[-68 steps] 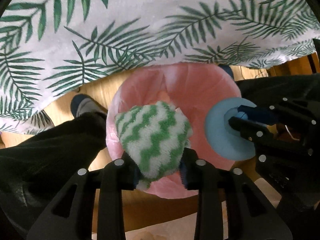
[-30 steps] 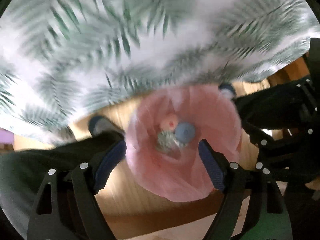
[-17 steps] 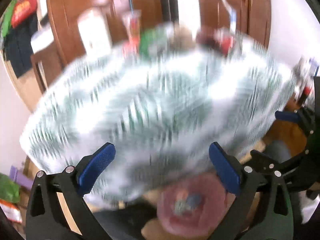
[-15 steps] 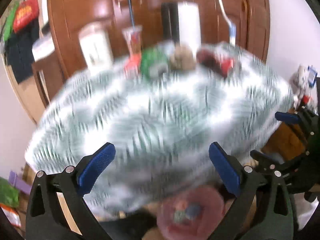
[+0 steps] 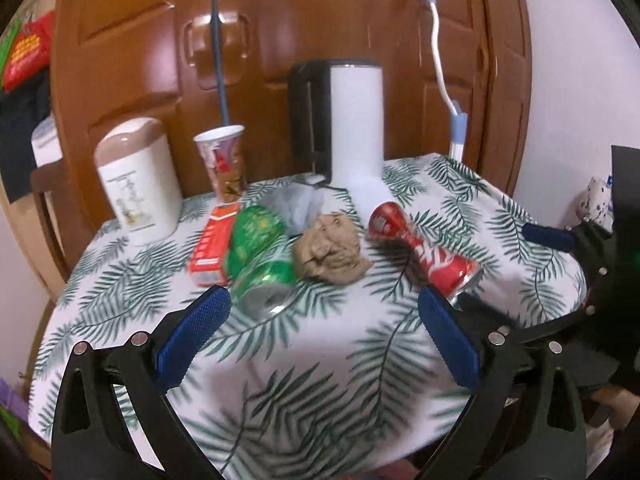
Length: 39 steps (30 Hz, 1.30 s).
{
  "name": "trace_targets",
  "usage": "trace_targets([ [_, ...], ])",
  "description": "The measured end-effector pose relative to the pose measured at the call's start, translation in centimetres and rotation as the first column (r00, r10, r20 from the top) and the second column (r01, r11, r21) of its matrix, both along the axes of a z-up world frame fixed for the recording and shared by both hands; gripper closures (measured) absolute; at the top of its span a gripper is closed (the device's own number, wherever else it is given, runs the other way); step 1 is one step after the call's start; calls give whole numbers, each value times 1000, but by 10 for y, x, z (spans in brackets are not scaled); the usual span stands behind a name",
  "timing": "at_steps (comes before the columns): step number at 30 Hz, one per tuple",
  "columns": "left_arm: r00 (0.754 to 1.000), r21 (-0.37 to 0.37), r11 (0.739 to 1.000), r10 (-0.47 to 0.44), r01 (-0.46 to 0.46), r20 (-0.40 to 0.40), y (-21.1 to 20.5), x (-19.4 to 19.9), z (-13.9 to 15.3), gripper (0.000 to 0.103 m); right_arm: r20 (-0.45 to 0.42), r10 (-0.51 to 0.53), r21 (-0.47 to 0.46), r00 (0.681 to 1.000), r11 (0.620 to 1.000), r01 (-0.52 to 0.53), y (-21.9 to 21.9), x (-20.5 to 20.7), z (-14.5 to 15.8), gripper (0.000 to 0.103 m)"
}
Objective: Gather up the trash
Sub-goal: 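Grasp the red Coca-Cola can with the right tool while the left tool grasps the brown paper ball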
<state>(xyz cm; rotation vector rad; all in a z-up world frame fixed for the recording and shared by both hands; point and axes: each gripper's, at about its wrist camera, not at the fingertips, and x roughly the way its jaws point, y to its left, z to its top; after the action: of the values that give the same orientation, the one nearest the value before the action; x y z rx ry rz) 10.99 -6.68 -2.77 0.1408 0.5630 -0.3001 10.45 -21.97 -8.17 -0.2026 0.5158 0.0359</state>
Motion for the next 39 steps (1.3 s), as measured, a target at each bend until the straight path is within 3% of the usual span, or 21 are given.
trace_targets([
  [10,1000,-5,1000,7,-7,-18,-16,22,-9,6,-52,0,-5,999,1000,0,0,44,-21,7],
  [14,1000,4,1000,3,-3,-19,-19,27,-10,6,-128,4,8,992,1000,-4,-2,68,-32,29],
  [15,1000,5,1000,1,-1,-17,-20,28,-10,6,-148,9,16,989,1000,-7,-3,71,-34,42],
  [19,1000,9,1000,-10,10,-14,-30,35,-11,6,-159,11,-7,987,1000,-12,-4,74,-34,42],
  [27,999,47,999,-23,24,-31,-61,59,-24,6,-158,-29,33,987,999,35,-36,67,-34,45],
  [35,987,22,999,43,-40,-156,-61,104,-47,6,-158,-31,34,987,999,37,-40,67,-34,45],
  [39,985,22,999,45,-42,-164,-63,114,-47,7,-153,-30,39,988,999,37,-40,68,-35,45],
])
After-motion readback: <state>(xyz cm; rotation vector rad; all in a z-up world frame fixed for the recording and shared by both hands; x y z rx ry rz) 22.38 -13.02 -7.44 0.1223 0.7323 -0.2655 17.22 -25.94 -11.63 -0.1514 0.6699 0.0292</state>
